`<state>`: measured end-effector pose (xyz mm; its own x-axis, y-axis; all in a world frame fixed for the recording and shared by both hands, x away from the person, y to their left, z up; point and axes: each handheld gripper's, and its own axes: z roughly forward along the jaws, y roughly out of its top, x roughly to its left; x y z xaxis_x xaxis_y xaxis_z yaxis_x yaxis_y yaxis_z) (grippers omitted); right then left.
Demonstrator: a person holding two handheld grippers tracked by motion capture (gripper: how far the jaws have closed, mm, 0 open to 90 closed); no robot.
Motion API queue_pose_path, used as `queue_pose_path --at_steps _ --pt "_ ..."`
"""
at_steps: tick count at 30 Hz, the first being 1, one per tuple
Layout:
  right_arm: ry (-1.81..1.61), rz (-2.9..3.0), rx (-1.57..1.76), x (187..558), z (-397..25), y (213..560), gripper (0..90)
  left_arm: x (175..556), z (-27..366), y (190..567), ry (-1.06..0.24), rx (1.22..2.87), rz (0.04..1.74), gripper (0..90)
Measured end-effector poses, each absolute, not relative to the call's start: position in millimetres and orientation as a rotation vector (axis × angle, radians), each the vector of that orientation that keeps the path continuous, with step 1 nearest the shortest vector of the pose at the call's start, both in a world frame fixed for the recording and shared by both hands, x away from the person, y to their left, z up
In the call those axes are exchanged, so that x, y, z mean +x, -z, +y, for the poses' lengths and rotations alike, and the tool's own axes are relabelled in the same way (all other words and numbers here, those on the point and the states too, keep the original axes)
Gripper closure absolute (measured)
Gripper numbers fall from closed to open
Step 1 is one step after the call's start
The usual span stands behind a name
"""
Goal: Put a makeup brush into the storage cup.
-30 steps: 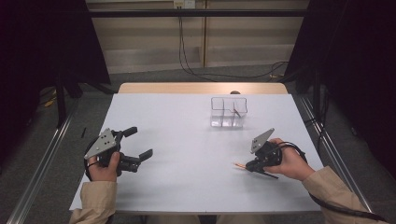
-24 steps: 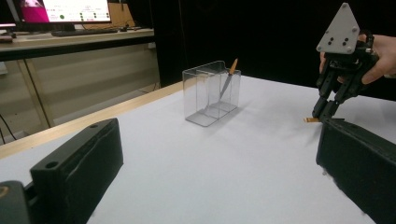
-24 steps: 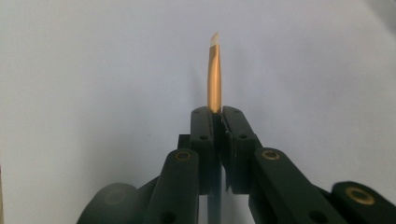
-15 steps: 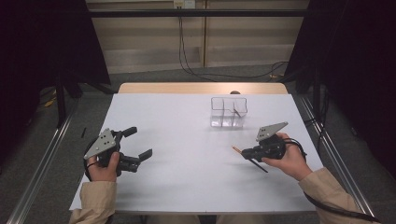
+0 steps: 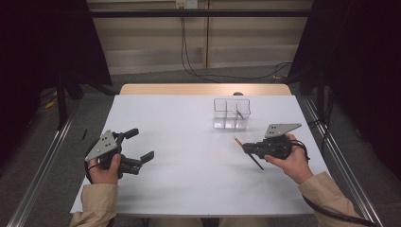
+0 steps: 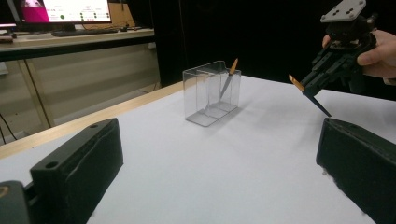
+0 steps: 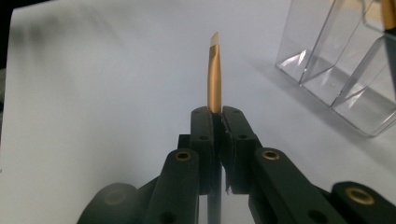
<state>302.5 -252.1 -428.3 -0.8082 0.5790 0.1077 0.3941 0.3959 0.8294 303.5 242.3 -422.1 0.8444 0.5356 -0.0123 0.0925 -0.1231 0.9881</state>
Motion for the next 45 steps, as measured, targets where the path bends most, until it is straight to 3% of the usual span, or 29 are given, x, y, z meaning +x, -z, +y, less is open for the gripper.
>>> queue_pose_path --at_steps 45 --pt "-1.74 1.877 0.92 301.8 -265.8 400.6 83.9 300.7 245.0 421.5 -0.413 1.663 0.499 0.4"
